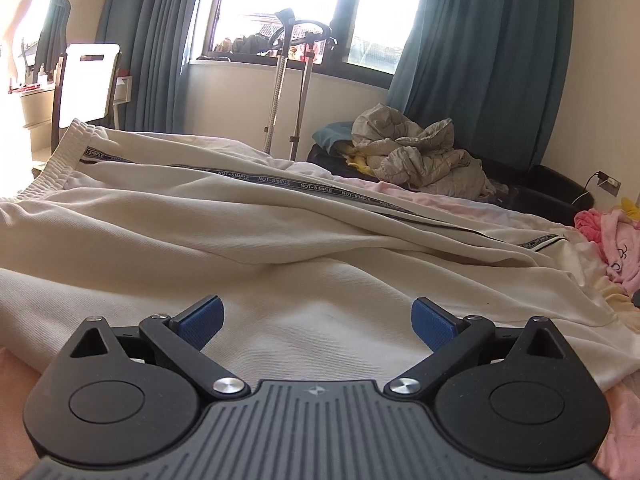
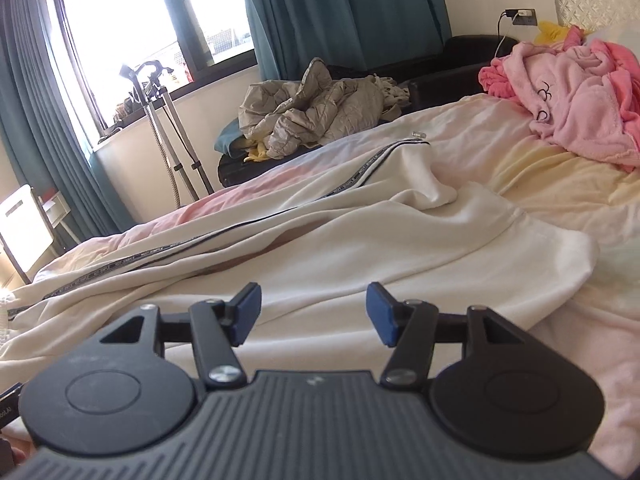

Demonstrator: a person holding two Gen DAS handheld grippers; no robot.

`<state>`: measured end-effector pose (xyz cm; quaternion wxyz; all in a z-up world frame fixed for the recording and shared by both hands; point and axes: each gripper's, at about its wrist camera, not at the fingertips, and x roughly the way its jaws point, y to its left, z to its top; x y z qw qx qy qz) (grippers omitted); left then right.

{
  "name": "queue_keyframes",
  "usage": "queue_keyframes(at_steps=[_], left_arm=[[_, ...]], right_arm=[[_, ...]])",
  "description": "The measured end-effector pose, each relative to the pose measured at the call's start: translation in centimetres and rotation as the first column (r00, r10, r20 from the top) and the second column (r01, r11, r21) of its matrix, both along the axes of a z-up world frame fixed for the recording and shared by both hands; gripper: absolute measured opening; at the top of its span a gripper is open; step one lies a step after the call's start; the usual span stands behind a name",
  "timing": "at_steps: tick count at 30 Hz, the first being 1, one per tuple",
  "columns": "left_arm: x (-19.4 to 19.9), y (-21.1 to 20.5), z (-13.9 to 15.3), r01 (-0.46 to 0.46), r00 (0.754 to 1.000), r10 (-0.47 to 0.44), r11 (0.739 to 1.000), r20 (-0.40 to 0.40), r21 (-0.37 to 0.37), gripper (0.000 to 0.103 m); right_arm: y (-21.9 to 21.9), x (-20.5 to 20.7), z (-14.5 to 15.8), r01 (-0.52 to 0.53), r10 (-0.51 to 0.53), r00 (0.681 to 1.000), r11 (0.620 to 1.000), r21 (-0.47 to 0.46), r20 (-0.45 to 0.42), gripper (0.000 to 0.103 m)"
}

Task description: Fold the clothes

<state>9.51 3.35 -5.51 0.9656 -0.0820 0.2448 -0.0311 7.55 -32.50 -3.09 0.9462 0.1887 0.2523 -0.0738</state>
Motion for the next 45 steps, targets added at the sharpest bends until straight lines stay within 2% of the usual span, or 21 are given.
queue_keyframes(at_steps=[2, 4, 10, 14, 17, 20, 21, 23, 24, 27, 38, 45], left_arm=[[-0.4, 0.9, 0.4, -0.031, 0.999, 0.03, 0.999, -0.031, -0.03, 0.101], [-1.0, 1.3, 0.9, -0.048, 0.998, 0.047, 0.998, -0.03, -0.04, 0.101], [-3.6, 1.0, 2.0, -0.066, 0.998, 0.067, 0.996, 0.0, 0.062, 0.101], [-4.2, 0.8, 2.1, -0.073, 0.997, 0.074, 0.995, -0.003, 0.069, 0.101], [-4.2, 0.5, 2.2, -0.066, 0.998, 0.066, 0.995, 0.01, 0.081, 0.101], [-4.2, -0.1, 1.9, -0.051, 0.999, 0.05, 0.994, 0.008, 0.1, 0.101], [-4.1, -0.2, 1.8, -0.044, 0.999, 0.044, 0.994, 0.004, 0.102, 0.101], [-4.1, -0.3, 1.6, -0.032, 0.999, 0.032, 0.994, 0.0, 0.103, 0.101], [-4.1, -0.3, 1.5, -0.027, 1.0, 0.028, 0.994, -0.001, 0.102, 0.101], [-4.1, -0.2, 1.4, -0.024, 1.0, 0.024, 0.996, -0.002, 0.088, 0.101], [-3.7, 1.2, 1.3, -0.037, 0.999, 0.038, 0.999, -0.021, 0.025, 0.101], [-3.7, 1.4, 1.4, -0.041, 0.999, 0.041, 0.999, -0.016, 0.017, 0.101]], right_arm=[[0.5, -0.1, -0.9, -0.015, 0.015, 1.0, 1.0, -0.01, -0.004, 0.062], [0.9, -0.3, -1.9, -0.03, 0.03, 1.0, 0.999, -0.02, -0.009, 0.062], [2.3, -0.7, -4.7, -0.075, 0.074, 0.997, 0.996, -0.05, -0.022, 0.062], [3.6, -0.3, -6.3, -0.159, 0.155, 0.987, 0.984, -0.086, -0.049, 0.062], [4.3, -0.1, -7.2, -0.211, 0.206, 0.976, 0.975, -0.073, -0.069, 0.062], [5.1, 0.3, -8.2, -0.273, 0.264, 0.958, 0.958, -0.085, -0.108, 0.066], [5.8, 0.3, -8.6, -0.295, 0.279, 0.952, 0.946, -0.136, -0.123, 0.067], [7.1, 0.3, -9.4, -0.332, 0.306, 0.941, 0.915, -0.23, -0.142, 0.076], [7.5, 0.2, -9.8, -0.343, 0.317, 0.938, 0.905, -0.253, -0.138, 0.088], [7.8, 0.1, -10.7, -0.323, 0.298, 0.946, 0.898, -0.299, -0.127, 0.103], [7.5, -0.1, -11.5, -0.3, 0.289, 0.954, 0.894, -0.333, -0.085, 0.103], [6.7, 0.1, -11.8, -0.303, 0.296, 0.953, 0.909, -0.287, -0.067, 0.103]])
